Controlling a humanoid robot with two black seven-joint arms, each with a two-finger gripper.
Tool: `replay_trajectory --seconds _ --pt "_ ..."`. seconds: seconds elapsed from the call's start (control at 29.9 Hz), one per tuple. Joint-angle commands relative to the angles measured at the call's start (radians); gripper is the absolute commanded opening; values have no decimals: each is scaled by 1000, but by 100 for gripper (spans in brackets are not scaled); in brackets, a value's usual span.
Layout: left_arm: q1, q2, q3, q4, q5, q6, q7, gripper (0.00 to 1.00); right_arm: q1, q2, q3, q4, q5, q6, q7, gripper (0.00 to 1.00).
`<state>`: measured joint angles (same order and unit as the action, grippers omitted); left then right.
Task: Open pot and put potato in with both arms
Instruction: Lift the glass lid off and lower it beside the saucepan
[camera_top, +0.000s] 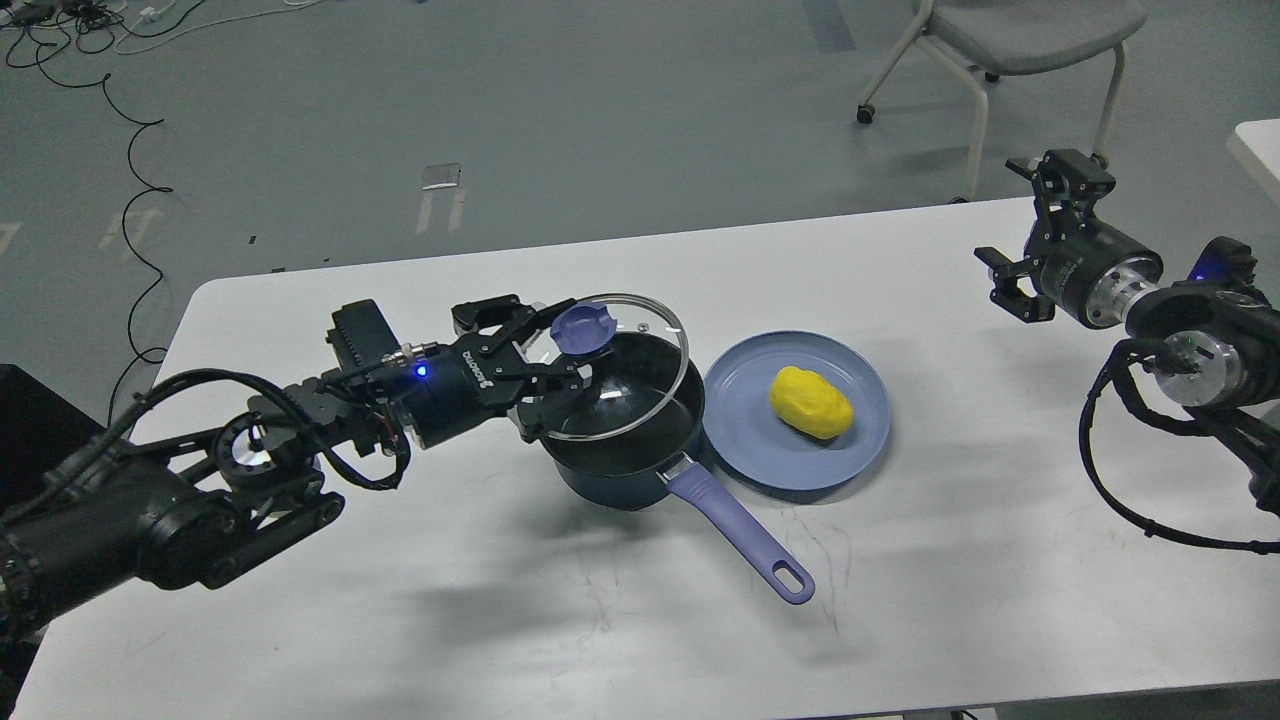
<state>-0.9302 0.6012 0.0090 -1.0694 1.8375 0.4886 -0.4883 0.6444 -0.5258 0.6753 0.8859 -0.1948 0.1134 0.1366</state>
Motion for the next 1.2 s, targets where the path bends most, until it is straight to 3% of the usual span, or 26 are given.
replay_trajectory --seconds 0.0,0.33,1.17 --pt "-4 55 -6 -1 -3 0 0 53 0 4 0 1 0 0 0 100" --pt "33 173 9 20 -49 0 0 55 11 9 0 1 0 0 0 100" --pt "260 152 9 215 -102 0 0 58 18 20 -20 -19 -2 0 0 100"
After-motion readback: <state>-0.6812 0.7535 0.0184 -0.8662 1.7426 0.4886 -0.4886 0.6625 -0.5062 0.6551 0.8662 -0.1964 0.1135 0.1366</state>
